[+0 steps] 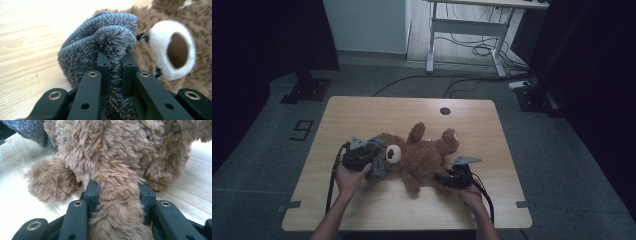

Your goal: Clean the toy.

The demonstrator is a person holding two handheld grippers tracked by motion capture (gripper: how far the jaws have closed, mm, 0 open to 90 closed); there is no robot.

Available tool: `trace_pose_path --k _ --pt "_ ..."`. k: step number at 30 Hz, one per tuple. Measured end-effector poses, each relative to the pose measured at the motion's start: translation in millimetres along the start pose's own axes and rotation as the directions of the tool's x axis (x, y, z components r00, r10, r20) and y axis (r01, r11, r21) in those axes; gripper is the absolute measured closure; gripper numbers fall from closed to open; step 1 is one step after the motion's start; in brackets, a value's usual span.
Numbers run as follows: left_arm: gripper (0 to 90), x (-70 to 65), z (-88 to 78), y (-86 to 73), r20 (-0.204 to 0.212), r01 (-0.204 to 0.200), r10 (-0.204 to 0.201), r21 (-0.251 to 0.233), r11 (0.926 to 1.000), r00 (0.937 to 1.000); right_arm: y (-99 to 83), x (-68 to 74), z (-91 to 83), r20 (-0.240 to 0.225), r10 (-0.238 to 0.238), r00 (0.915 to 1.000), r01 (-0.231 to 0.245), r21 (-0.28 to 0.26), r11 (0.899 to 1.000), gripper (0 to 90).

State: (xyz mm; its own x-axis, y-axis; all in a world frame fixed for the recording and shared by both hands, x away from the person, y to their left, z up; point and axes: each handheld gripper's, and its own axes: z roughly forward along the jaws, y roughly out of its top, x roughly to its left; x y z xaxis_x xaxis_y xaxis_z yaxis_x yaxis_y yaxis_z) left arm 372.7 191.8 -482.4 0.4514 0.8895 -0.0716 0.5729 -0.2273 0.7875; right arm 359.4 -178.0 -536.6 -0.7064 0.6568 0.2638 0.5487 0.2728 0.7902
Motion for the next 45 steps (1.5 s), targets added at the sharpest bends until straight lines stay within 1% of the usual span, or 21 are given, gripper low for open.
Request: trace_pose_path --k 1,2,6,8,10,15,18,19,23,25,27,30,33,34,35,36,37,39,42,43,45 --pt "80.7 1.6 1.7 -0.5 -0.011 -0.005 0.005 0.014 0.9999 0.9999 0.0 -0.2 0.0 0.000 0.001 1.0000 -0.001 -0.001 1.000 61.9" --pt "80.7 3.5 4.8 -1.9 -0.023 0.001 0.000 0.029 0.9996 0.9997 0.0 -0.2 -0.2 0.000 0.001 1.0000 -0.001 -0.001 1.000 61.9" --pt "80.7 13.2 19.0 -13.1 -0.023 0.028 -0.027 0.084 0.9960 0.9994 -0.2 -0.6 0.0 -0.002 0.001 1.0000 -0.001 0.000 1.000 62.0" --pt "80.6 16.2 25.6 -18.9 -0.003 0.054 -0.054 0.083 0.9951 0.9986 -0.3 -1.1 0.3 -0.005 -0.001 1.0000 0.001 0.001 1.000 62.0" --pt "80.7 17.0 29.2 -21.1 0.005 0.069 -0.070 0.082 0.9943 0.9976 -0.4 -1.2 0.7 -0.005 0.000 1.0000 0.000 -0.001 1.000 61.9" --pt "80.7 18.9 32.7 -20.2 0.018 0.081 -0.082 0.089 0.9928 0.9964 -0.3 -1.5 1.7 -0.005 -0.001 1.0000 0.001 0.002 1.000 62.0" --pt "80.8 19.5 34.5 -18.5 0.021 0.087 -0.089 0.085 0.9926 0.9958 0.7 -1.8 4.4 0.000 -0.015 0.9999 0.015 0.004 1.000 62.1" --pt "80.8 19.4 35.9 -17.0 0.019 0.083 -0.085 0.086 0.9929 0.9962 1.5 -1.9 5.5 0.001 -0.018 0.9998 0.018 0.006 1.000 62.2" --pt "80.8 18.8 42.8 -11.1 0.012 0.082 -0.084 0.090 0.9925 0.9964 8.9 -4.6 13.0 0.016 -0.044 0.9989 0.044 0.016 0.999 62.3" --pt "80.8 20.1 41.4 -9.9 0.023 0.084 -0.086 0.095 0.9919 0.9960 11.4 -8.9 14.3 0.027 -0.053 0.9982 0.052 0.014 0.999 62.4" --pt "80.7 22.1 37.0 -9.6 0.042 0.088 -0.092 0.095 0.9916 0.9948 13.7 -14.3 14.4 0.029 -0.048 0.9985 0.047 0.016 0.999 62.4" --pt "80.2 24.8 22.6 -7.1 0.065 0.085 -0.091 0.089 0.9924 0.9937 15.5 -19.7 13.3 0.044 -0.051 0.9977 0.050 0.015 0.999 62.4" --pt "79.9 25.0 2.9 1.4 0.089 0.087 -0.092 0.051 0.9949 0.9918 14.6 -20.7 12.7 0.038 -0.046 0.9982 0.045 0.009 0.999 62.4" --pt "79.9 23.1 -7.0 8.1 0.096 0.081 -0.084 0.028 0.9963 0.9918 14.0 -20.3 12.5 0.037 -0.048 0.9982 0.047 0.007 0.999 62.4" --pt "79.9 21.0 -12.9 12.7 0.098 0.075 -0.076 0.014 0.9971 0.9923 13.2 -19.3 12.1 0.040 -0.047 0.9981 0.047 0.005 0.999 62.4" --pt "79.8 16.4 -22.0 20.6 0.106 0.067 -0.066 -0.010 0.9977 0.9922 12.7 -19.2 11.9 0.041 -0.050 0.9979 0.050 0.002 0.999 62.4" --pt "79.8 12.9 -26.5 25.3 0.116 0.066 -0.062 -0.029 0.9974 0.9913 11.4 -19.1 11.5 0.039 -0.047 0.9981 0.047 -0.003 0.999 62.4" --pt "79.8 -2.4 -35.2 39.1 0.143 0.037 -0.027 -0.067 0.9971 0.9894 9.3 -19.0 11.3 0.035 -0.036 0.9987 0.036 -0.011 0.999 62.4" --pt "79.6 -29.3 -31.6 57.9 0.175 -0.022 0.037 -0.089 0.9958 0.9839 7.7 -18.5 11.0 0.037 -0.037 0.9986 0.038 -0.017 0.999 62.4" --pt "79.5 -39.1 -27.3 64.2 0.193 -0.030 0.048 -0.095 0.9950 0.9799 7.4 -18.5 11.1 0.038 -0.036 0.9986 0.037 -0.019 0.999 62.3" --pt "79.5 -60.7 -15.2 77.4 0.219 -0.066 0.087 -0.100 0.9927 0.9718 6.6 -19.1 11.2 0.033 -0.033 0.9989 0.034 -0.025 0.999 62.3"
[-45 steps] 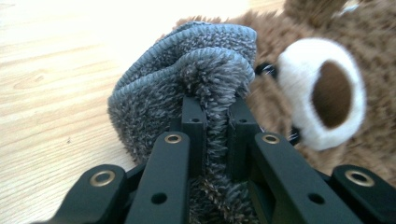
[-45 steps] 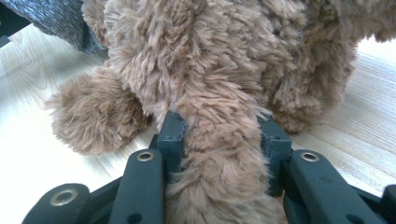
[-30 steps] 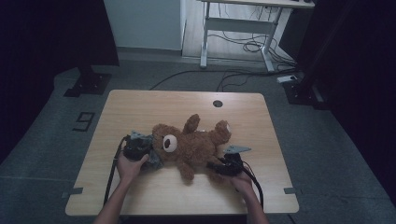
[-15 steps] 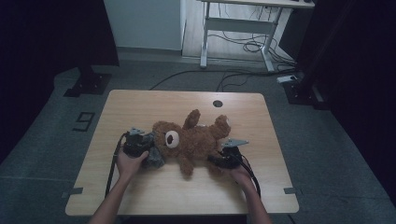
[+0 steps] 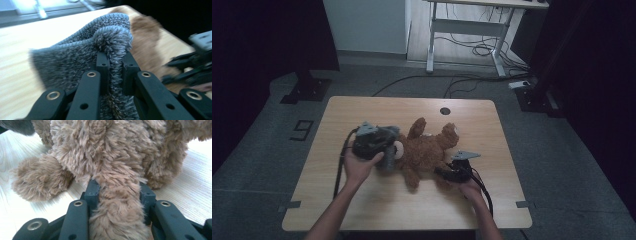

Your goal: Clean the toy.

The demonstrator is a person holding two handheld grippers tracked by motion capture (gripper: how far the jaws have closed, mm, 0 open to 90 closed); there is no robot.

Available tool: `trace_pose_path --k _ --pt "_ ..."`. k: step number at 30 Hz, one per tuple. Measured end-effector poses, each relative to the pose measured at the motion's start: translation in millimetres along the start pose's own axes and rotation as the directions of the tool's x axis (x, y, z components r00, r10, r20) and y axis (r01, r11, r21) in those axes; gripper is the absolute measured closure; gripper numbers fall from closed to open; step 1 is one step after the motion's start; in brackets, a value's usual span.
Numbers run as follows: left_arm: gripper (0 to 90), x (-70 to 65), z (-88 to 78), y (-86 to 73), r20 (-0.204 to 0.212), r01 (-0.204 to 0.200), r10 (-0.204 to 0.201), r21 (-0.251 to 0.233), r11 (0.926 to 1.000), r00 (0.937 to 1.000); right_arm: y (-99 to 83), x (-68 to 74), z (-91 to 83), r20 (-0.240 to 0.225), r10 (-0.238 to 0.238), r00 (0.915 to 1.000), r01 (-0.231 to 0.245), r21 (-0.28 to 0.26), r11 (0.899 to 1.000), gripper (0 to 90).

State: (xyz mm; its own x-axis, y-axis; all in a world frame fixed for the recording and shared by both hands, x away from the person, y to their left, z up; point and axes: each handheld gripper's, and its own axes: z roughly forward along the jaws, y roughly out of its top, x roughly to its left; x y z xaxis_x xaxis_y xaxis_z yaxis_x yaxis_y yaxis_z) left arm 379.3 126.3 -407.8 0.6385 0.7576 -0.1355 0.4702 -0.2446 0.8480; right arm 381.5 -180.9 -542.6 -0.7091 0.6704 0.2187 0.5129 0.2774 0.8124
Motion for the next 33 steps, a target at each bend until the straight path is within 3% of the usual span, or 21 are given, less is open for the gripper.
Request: trace_pose_path --k 5,8,11,12,13,15,18,21,23,24,28,31,33 --pt "79.3 -42.2 60.5 23.2 0.078 -0.069 0.066 0.034 0.9970 0.9948 -0.4 -1.1 0.1 -0.006 0.003 1.0000 -0.003 -0.001 1.000 62.3" --pt "79.2 -58.3 92.5 26.3 0.101 -0.075 0.069 0.066 0.9950 0.9926 -0.4 -1.0 0.0 -0.003 -0.001 1.0000 0.001 -0.002 1.000 62.3" --pt "78.9 -66.1 124.4 16.6 0.057 -0.110 0.103 0.139 0.9842 0.9931 -0.8 -1.0 -0.1 -0.001 0.006 1.0000 -0.006 -0.004 1.000 62.3" --pt "78.9 -65.2 128.3 13.7 0.049 -0.113 0.107 0.145 0.9830 0.9930 -1.1 -0.8 -0.2 -0.002 0.010 0.9999 -0.010 -0.002 1.000 62.3" --pt "79.0 -61.7 130.2 10.4 0.050 -0.088 0.082 0.133 0.9871 0.9954 -1.3 -1.1 -0.2 -0.001 0.008 1.0000 -0.008 -0.001 1.000 62.3" --pt "79.4 -55.0 126.2 10.2 0.062 -0.055 0.048 0.121 0.9912 0.9969 -1.8 -2.2 -0.6 -0.005 0.011 0.9999 -0.011 -0.004 1.000 62.4" --pt "79.5 -43.9 113.8 12.4 0.041 -0.042 0.038 0.106 0.9934 0.9985 -1.7 -2.1 -0.5 -0.003 0.008 1.0000 -0.008 -0.004 1.000 62.3" --pt "79.8 -23.4 96.4 11.6 -0.045 -0.040 0.045 0.107 0.9935 0.9979 -1.9 -2.3 -0.3 -0.003 0.012 0.9999 -0.012 -0.005 1.000 62.3" --pt "79.9 -7.9 86.3 6.3 -0.112 -0.054 0.069 0.131 0.9900 0.9913 -2.0 -2.5 -0.2 -0.003 0.014 0.9999 -0.014 -0.004 1.000 62.3" --pt "79.9 0.0 80.7 2.1 -0.126 -0.051 0.067 0.131 0.9901 0.9898 -2.0 -2.5 -0.1 -0.003 0.014 0.9999 -0.014 -0.005 1.000 62.4" --pt "80.1 23.6 54.5 -12.7 -0.124 -0.015 0.024 0.073 0.9973 0.9920 -2.3 -2.3 1.6 -0.003 0.011 0.9999 -0.011 -0.004 1.000 62.3" --pt "80.1 32.4 41.0 -18.9 -0.139 -0.009 0.015 0.045 0.9989 0.9902 -2.8 -1.6 4.0 0.001 0.005 1.0000 -0.005 0.000 1.000 62.3" --pt "80.2 39.5 32.8 -22.1 -0.170 0.002 0.002 0.027 0.9996 0.9854 -3.1 -1.7 4.4 0.000 0.007 1.0000 -0.007 0.002 1.000 62.3"
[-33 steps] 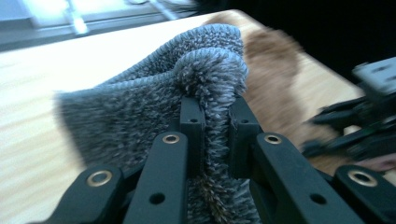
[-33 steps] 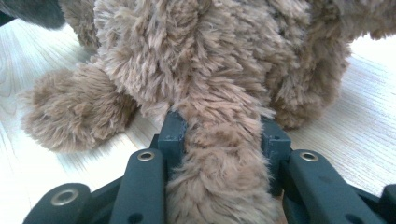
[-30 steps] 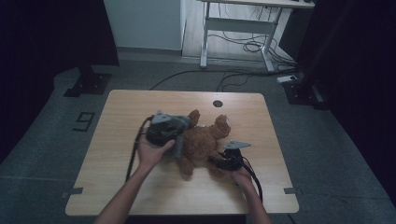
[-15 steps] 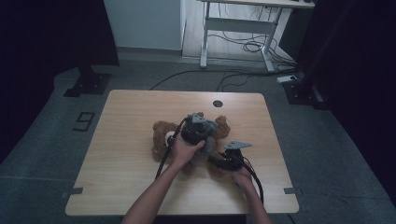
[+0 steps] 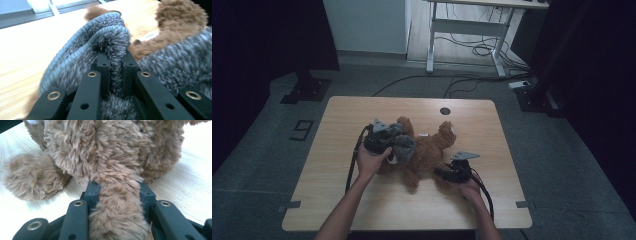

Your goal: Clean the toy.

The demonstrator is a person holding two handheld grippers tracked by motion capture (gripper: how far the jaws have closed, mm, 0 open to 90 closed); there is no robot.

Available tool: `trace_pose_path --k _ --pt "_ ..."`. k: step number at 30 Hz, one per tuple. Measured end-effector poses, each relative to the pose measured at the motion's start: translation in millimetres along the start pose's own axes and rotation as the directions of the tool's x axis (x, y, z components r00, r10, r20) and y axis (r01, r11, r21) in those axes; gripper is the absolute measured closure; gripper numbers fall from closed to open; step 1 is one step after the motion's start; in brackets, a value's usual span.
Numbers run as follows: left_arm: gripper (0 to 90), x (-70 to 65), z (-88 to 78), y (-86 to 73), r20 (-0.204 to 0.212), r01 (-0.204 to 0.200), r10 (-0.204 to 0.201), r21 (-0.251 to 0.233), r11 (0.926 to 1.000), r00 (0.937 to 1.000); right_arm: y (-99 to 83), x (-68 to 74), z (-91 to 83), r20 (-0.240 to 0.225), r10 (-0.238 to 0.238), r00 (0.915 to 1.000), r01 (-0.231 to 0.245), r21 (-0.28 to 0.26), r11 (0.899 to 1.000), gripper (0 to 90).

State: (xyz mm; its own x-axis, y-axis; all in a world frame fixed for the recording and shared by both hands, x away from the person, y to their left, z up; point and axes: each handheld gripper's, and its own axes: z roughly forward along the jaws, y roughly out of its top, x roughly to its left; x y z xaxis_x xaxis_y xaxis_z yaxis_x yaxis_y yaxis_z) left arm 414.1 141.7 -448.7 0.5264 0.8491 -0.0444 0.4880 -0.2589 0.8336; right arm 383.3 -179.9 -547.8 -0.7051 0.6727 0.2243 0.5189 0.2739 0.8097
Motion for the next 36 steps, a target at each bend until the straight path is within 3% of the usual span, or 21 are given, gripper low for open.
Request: trace_pose_path --k 5,11,15,18,19,22,24,26,30,36 --pt "80.3 22.3 -6.7 -11.4 -0.035 0.060 -0.060 0.000 0.9982 0.9976 -0.3 0.7 -0.2 0.003 0.006 1.0000 -0.006 -0.001 1.000 62.3" --pt "80.7 45.0 -10.8 -36.2 -0.053 0.140 -0.140 -0.001 0.9901 0.9887 -0.6 -0.8 0.5 -0.007 0.012 0.9999 -0.012 -0.003 1.000 62.3" --pt "80.8 51.4 -11.3 -46.3 -0.078 0.147 -0.145 0.015 0.9890 0.9863 -1.0 -1.1 0.7 -0.010 0.021 0.9997 -0.021 -0.005 1.000 62.3" --pt "81.0 56.9 -10.6 -55.2 -0.117 0.131 -0.123 0.065 0.9892 0.9855 -1.3 -0.9 0.7 -0.008 0.020 0.9998 -0.021 -0.005 1.000 62.3" --pt "81.1 59.7 -9.7 -60.9 -0.109 0.152 -0.144 0.068 0.9860 0.9835 -1.4 -1.1 0.7 -0.009 0.021 0.9997 -0.021 -0.005 1.000 62.3" --pt "81.1 63.4 -5.3 -72.1 -0.123 0.148 -0.134 0.110 0.9829 0.9833 -1.8 -1.9 1.5 -0.011 0.025 0.9996 -0.025 -0.006 1.000 62.3" --pt "81.1 67.1 -0.2 -80.9 -0.113 0.171 -0.157 0.132 0.9763 0.9811 -1.9 -2.2 1.6 -0.012 0.027 0.9996 -0.027 -0.006 1.000 62.3" --pt "81.0 68.6 3.9 -87.1 -0.105 0.171 -0.156 0.151 0.9737 0.9822 -2.1 -2.2 1.6 -0.012 0.030 0.9995 -0.030 -0.008 1.000 62.3" --pt "81.0 67.2 -1.0 -83.6 -0.096 0.165 -0.153 0.134 0.9772 0.9835 -2.1 -2.3 1.6 -0.012 0.031 0.9994 -0.031 -0.007 0.999 62.3" --pt "80.9 61.5 -28.4 -55.9 -0.062 0.150 -0.150 -0.001 0.9886 0.9867 -2.4 -2.8 1.7 -0.013 0.033 0.9994 -0.033 -0.006 0.999 62.3"
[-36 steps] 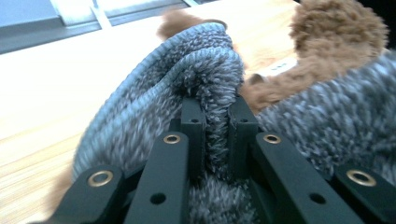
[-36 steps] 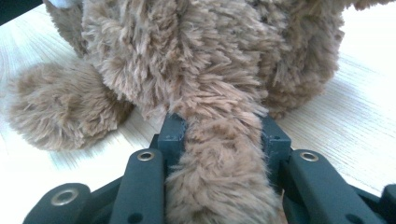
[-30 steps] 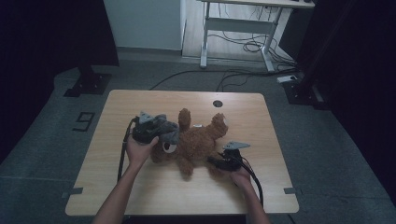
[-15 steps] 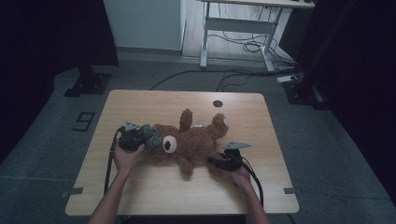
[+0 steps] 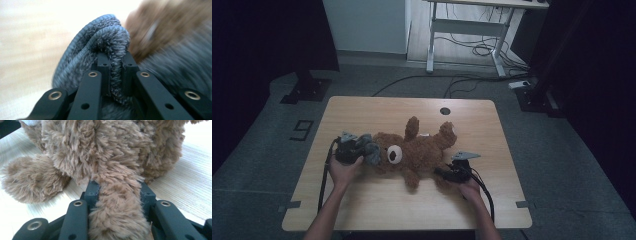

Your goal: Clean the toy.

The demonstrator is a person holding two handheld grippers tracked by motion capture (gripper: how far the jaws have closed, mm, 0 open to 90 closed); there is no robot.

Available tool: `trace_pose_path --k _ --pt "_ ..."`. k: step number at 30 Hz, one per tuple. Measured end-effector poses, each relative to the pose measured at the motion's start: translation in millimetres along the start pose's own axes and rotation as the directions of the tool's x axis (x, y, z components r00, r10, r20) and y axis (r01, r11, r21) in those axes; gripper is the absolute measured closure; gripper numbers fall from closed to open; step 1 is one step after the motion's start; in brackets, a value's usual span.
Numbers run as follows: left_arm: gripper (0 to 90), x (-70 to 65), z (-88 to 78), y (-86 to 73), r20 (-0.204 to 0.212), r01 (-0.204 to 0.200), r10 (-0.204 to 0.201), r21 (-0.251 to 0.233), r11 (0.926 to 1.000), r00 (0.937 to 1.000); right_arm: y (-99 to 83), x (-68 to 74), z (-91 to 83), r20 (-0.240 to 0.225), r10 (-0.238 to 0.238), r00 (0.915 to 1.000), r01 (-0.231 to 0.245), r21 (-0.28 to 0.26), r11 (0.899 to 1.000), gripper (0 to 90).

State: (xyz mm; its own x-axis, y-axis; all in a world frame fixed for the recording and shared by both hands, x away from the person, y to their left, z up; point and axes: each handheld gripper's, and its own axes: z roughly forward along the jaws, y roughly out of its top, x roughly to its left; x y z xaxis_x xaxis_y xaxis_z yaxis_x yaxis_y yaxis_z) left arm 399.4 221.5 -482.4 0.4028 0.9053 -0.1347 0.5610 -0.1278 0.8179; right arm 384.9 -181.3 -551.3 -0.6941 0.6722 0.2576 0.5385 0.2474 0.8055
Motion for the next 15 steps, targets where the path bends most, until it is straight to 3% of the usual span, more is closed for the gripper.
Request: trace_pose_path --k 5,8,12,15 --pt "80.7 -34.7 -8.7 29.8 0.039 -0.097 0.100 -0.065 0.9931 0.9942 -0.4 0.7 -0.1 0.003 0.003 1.0000 -0.003 -0.002 1.000 62.3" --pt "80.6 -56.7 -2.9 47.6 0.074 -0.122 0.128 -0.080 0.9893 0.9890 -0.6 0.8 -0.1 0.005 0.005 1.0000 -0.005 -0.004 1.000 62.3" --pt "80.3 -83.9 13.3 66.0 0.080 -0.189 0.193 -0.057 0.9804 0.9780 -0.8 0.6 -0.4 0.002 0.010 0.9999 -0.010 -0.003 1.000 62.3" --pt "80.0 -90.5 28.9 71.6 0.066 -0.208 0.208 -0.003 0.9781 0.9759 -0.8 0.4 -0.6 0.001 0.008 1.0000 -0.008 -0.004 1.000 62.3"
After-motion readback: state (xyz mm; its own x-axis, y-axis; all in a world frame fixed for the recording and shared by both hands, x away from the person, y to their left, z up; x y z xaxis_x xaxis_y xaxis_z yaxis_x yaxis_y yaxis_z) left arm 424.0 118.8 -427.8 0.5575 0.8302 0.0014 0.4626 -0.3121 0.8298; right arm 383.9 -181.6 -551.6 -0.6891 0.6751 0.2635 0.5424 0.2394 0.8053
